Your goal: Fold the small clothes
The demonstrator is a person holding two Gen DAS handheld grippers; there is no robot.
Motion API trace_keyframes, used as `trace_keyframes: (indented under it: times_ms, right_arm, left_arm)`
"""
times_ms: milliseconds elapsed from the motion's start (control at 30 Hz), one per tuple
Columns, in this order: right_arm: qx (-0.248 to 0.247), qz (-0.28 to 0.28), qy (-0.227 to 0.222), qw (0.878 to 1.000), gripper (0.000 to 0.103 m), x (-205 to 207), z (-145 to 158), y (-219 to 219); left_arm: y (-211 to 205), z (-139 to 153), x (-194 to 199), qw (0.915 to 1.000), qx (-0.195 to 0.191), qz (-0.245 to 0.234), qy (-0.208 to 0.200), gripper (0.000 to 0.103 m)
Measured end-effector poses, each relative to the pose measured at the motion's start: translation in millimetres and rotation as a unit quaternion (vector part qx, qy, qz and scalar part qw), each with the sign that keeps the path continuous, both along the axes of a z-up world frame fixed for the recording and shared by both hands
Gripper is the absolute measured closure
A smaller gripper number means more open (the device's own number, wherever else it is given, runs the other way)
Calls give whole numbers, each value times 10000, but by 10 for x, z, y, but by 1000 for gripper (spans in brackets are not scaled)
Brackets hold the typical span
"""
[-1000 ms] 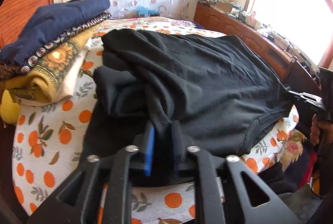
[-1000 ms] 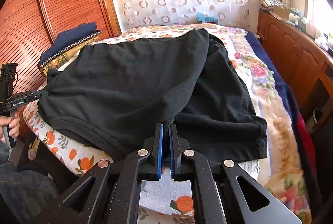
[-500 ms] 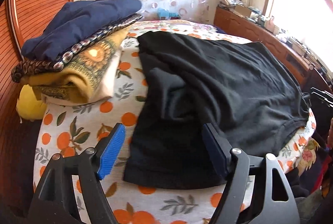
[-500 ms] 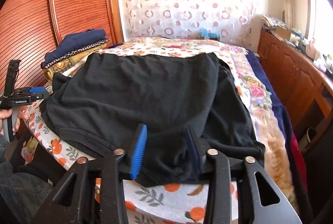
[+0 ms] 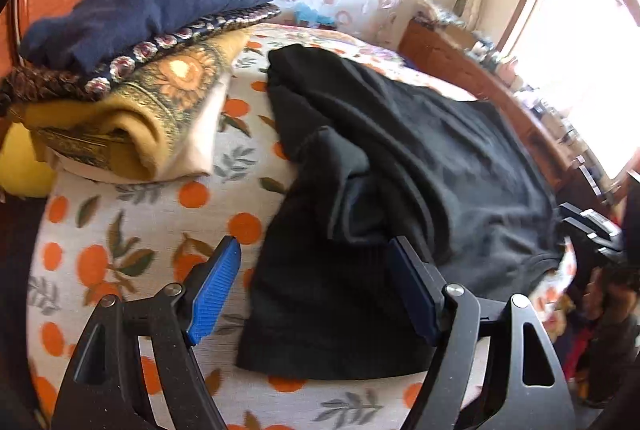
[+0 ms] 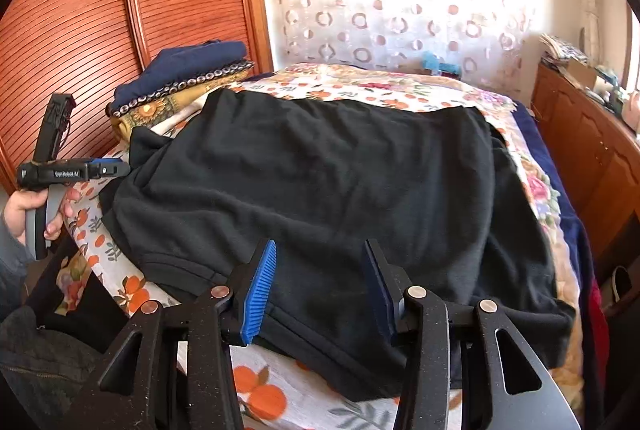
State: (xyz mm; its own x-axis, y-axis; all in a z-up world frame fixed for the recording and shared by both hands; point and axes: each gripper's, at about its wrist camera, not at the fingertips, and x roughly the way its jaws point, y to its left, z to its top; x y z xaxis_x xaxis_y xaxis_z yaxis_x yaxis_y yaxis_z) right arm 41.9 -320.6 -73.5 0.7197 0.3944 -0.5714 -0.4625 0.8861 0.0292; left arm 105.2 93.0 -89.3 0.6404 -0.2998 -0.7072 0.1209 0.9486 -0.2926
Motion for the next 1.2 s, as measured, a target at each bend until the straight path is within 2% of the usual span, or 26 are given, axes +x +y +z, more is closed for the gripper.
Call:
trace_keyframes:
  times_ms: [133, 267, 333, 400, 600, 633, 667, 700, 733, 767, 833, 1000, 1200]
  right_arm:
    - [36, 36, 81, 10000, 57, 54, -68, 47]
    - [53, 21, 101, 9999, 57, 54, -93, 41]
    - [89, -9, 100, 9999, 57, 31, -104, 36]
    - [117, -24, 109, 9999, 57, 30, -115, 24]
    - [166, -68, 131, 9998, 56, -8, -160, -33]
    - [187, -74, 136, 9997, 56, -12, -167, -45]
    - [203, -84, 139, 9997, 56, -16, -173, -52]
    - [224, -92, 142, 9996, 56, -23, -178, -69]
    - [244, -104, 147, 9995, 56, -27, -184, -82]
    - [263, -116, 154, 9995, 56, -28, -194, -92]
    - [311, -152, 176, 9992, 56, -34, -218, -138]
    - [480, -275, 193, 9983, 56, -91, -252, -292]
    - [703, -453, 85, 9965, 56, -243, -219, -559]
  left_arm:
    - [-82, 34, -21, 9997, -153, -168, -89, 26]
    - [-205, -7, 48, 9996, -67, -256, 13, 26]
    - [-260, -55, 103, 9994, 45, -312, 107, 26]
    - [-327, -47, 106, 9990, 310, -312, 51, 26]
    - [-451, -66, 70, 9970, 712, -310, -23, 27]
    - [-474, -68, 60, 9966, 729, -376, -52, 41]
    - [-506, -62, 55, 9963, 737, -440, -65, 62]
    - [-525, -56, 60, 9963, 728, -452, -38, 69]
    - [-548, -50, 75, 9967, 562, -576, 60, 91]
    - [-563, -45, 79, 9967, 478, -640, 110, 93]
    - [-650, 43, 54, 9954, 685, -662, -37, 94]
    - [-956, 424, 3, 9913, 743, -999, -433, 94]
    - [-1699, 878, 159, 9786, 880, -1714, -727, 95]
